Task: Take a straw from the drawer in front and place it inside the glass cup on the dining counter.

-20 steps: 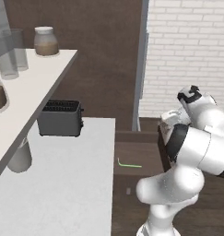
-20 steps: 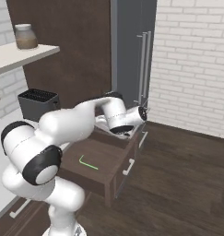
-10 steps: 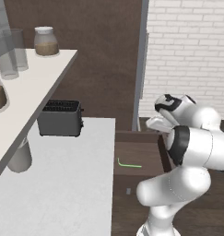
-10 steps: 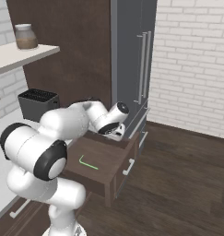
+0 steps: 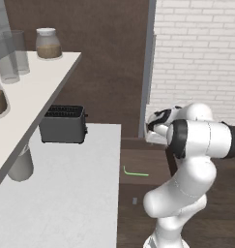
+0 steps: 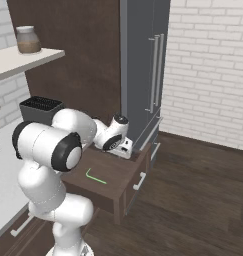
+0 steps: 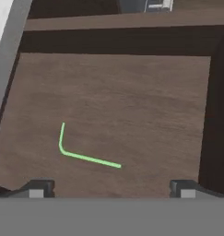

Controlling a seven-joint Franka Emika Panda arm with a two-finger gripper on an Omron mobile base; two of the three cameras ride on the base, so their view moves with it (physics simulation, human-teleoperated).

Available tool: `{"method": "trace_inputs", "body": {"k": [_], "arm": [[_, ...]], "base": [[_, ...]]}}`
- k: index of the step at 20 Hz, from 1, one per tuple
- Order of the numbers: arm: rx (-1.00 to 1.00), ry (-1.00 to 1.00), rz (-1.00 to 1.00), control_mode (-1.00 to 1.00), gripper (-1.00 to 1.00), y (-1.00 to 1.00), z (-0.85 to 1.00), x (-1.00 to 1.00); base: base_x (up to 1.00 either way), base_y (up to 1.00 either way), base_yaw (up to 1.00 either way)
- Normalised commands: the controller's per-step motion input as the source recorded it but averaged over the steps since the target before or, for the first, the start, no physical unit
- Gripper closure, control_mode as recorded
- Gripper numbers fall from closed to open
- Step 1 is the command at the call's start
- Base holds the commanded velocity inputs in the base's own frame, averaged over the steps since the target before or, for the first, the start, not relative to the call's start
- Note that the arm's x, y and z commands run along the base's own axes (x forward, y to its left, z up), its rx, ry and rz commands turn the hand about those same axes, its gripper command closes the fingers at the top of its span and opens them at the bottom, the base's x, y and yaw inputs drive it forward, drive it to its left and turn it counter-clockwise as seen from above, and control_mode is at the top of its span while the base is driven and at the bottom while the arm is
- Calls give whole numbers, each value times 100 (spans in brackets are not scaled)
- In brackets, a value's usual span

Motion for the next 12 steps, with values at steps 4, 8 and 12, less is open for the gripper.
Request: {"method": "trace_inputs", "body": {"k": [4, 8, 12], "arm": [[-15, 12, -18, -100, -100, -11, -39, 29], [-13, 13, -15, -100, -100, -16, -34, 26], [-10, 15, -14, -100, -100, -23, -35, 25]], "base": [[0, 0, 0], [0, 0, 0], [0, 0, 0]]}}
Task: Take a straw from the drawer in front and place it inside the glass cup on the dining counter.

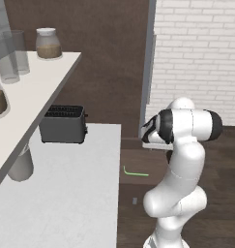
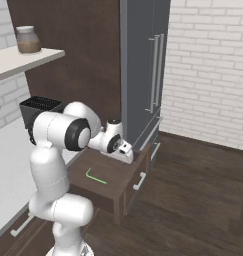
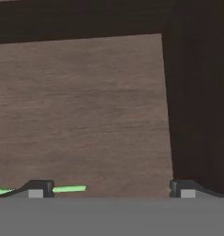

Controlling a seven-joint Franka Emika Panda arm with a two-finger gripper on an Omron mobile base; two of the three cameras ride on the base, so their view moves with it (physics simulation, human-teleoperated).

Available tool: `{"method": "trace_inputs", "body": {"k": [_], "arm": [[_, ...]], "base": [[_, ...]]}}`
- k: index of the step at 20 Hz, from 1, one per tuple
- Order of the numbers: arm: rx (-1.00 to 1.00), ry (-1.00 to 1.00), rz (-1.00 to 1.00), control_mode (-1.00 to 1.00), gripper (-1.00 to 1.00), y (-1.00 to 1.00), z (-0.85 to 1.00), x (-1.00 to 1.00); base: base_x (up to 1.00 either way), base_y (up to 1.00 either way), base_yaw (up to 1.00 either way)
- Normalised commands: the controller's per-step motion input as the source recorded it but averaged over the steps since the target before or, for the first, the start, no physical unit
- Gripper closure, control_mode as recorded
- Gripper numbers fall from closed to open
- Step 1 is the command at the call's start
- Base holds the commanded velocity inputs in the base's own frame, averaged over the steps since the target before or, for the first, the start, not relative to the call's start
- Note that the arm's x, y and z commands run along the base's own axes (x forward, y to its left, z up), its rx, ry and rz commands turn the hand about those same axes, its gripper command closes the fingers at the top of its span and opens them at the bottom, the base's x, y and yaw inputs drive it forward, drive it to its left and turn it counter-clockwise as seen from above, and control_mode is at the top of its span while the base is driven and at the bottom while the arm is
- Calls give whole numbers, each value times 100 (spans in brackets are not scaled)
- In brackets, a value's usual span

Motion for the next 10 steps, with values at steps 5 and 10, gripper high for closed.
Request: {"method": "trace_inputs", "body": {"k": [5, 10], "arm": [[-8, 13, -12, -100, -100, -37, -32, 20], [-9, 11, -11, -100, -100, -40, -27, 18]], "base": [[0, 0, 0], [0, 0, 0]]}}
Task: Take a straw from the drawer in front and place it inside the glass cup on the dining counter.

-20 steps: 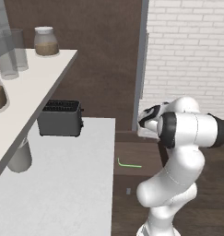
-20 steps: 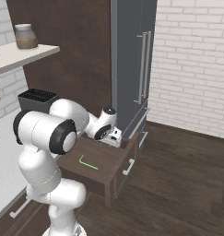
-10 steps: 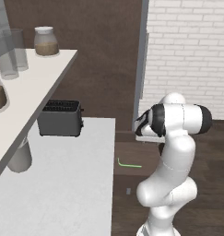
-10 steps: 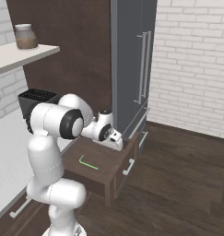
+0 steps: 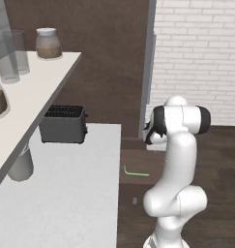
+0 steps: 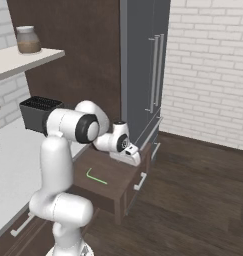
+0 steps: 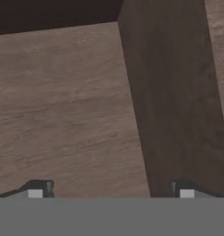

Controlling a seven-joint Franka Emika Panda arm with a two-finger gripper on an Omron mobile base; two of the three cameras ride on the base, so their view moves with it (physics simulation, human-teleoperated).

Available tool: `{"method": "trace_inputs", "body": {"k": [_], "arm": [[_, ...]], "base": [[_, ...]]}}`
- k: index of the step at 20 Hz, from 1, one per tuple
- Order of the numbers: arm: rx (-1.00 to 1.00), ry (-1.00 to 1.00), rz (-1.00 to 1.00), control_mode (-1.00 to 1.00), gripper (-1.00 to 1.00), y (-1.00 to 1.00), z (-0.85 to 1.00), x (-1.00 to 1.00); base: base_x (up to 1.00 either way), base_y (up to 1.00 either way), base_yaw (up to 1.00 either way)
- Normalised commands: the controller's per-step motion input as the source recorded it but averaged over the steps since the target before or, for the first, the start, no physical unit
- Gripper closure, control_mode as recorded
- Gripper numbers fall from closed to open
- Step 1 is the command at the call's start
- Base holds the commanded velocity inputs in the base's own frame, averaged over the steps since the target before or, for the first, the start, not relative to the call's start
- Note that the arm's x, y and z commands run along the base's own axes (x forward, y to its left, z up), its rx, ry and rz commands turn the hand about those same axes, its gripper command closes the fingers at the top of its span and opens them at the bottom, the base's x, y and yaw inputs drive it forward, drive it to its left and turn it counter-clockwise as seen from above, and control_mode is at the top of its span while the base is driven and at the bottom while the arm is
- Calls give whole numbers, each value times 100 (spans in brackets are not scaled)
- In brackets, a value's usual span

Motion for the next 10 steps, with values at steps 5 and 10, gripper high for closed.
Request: {"method": "trace_inputs", "body": {"k": [5, 10], "arm": [[-8, 8, -10, -100, -100, -58, -21, 11], [-6, 1, -8, -100, -100, -89, -8, 0]], "base": [[0, 0, 0], [0, 0, 0]]}}
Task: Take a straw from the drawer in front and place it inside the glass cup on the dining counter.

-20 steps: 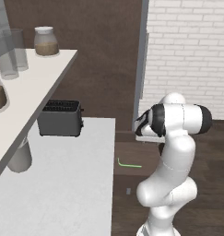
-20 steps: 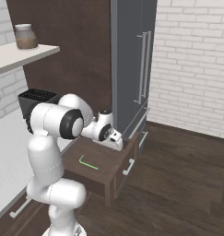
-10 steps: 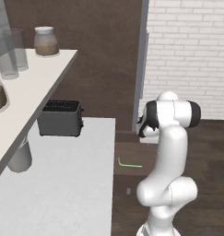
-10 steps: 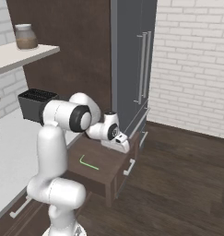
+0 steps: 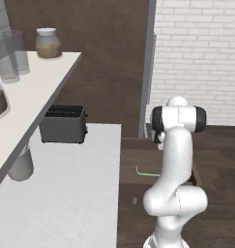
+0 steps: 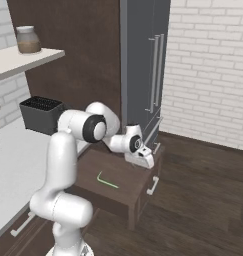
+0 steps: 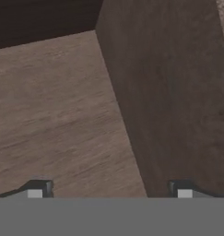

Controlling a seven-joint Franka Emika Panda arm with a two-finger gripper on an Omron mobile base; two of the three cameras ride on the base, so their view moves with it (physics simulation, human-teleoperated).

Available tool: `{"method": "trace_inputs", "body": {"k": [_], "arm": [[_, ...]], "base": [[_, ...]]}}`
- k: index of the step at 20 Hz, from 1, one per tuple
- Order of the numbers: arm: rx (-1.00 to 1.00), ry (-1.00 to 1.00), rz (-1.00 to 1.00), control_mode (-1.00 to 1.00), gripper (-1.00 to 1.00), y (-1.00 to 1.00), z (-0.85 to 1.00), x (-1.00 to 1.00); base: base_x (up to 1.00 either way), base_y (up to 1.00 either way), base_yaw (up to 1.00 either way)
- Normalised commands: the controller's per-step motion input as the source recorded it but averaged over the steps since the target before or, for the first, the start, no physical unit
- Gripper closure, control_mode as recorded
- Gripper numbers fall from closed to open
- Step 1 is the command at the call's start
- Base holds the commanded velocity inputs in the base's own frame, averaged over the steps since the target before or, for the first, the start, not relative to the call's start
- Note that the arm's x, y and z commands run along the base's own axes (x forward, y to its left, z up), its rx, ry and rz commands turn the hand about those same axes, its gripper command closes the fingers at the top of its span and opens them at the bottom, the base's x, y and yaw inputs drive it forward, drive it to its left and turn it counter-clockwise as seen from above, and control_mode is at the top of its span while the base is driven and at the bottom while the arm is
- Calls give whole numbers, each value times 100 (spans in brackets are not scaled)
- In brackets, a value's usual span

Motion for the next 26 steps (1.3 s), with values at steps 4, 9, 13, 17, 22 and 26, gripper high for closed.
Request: {"method": "trace_inputs", "body": {"k": [4, 9, 13, 17, 22, 26], "arm": [[-4, 0, -9, -100, -100, -100, 0, -23], [3, -12, 5, -100, -100, -31, 36, -57], [3, -10, 25, -100, -100, 86, 24, -34], [0, 0, 32, -100, -100, 100, 6, -2], [2, -2, 35, -100, -100, 83, 0, 0], [9, -3, 37, -100, -100, 42, 0, 0]], "base": [[0, 0, 0], [0, 0, 0], [0, 0, 0], [0, 0, 0], [0, 0, 0], [0, 0, 0]]}}
